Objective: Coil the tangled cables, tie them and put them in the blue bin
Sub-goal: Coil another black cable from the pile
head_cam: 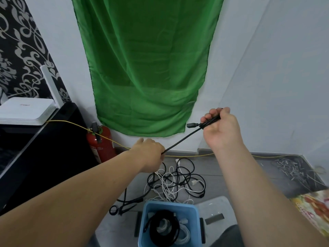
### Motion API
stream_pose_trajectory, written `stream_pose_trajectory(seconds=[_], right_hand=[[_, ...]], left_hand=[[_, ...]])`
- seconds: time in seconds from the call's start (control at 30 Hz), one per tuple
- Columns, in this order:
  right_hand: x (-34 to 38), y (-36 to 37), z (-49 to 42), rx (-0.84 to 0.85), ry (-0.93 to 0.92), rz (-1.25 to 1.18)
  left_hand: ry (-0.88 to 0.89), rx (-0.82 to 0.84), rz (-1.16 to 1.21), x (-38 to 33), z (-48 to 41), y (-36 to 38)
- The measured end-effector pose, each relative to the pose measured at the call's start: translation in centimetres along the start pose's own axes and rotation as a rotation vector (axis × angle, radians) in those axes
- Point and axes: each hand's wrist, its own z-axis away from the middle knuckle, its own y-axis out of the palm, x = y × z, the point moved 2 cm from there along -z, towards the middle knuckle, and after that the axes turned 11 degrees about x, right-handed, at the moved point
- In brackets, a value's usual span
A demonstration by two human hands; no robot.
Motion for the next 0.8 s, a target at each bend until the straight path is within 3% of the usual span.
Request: stream_pose_trajectory(seconds=[0.2, 0.4, 0.57, 0.67, 0.8], right_hand=[[1.1, -0.9, 0.2, -0.025, -0.248, 0.466], [0.0, 0.2, 1.3, 0.175, -0.343, 0.87], [-1.6, 0.0, 1.9, 0.372, -0.223, 1.272], [-2.4, 0.4, 2.5, 0.46, -0.154, 1.321], [-2.6, 0.3, 2.7, 0.455, -0.156, 1.407]], left_hand=[[0.057, -0.12, -0.028, 1.7, -0.3, -0.5], [0.295, -0.396, 0.191, 0.6, 0.5, -2.4], [0.401, -0.712, 0.186, 0.7, 2.2, -5.3], [0.4, -0.727, 0.23, 1.1, 2.5, -5.8], [0.348, -0.761, 0.19, 1.6, 2.8, -6.2]])
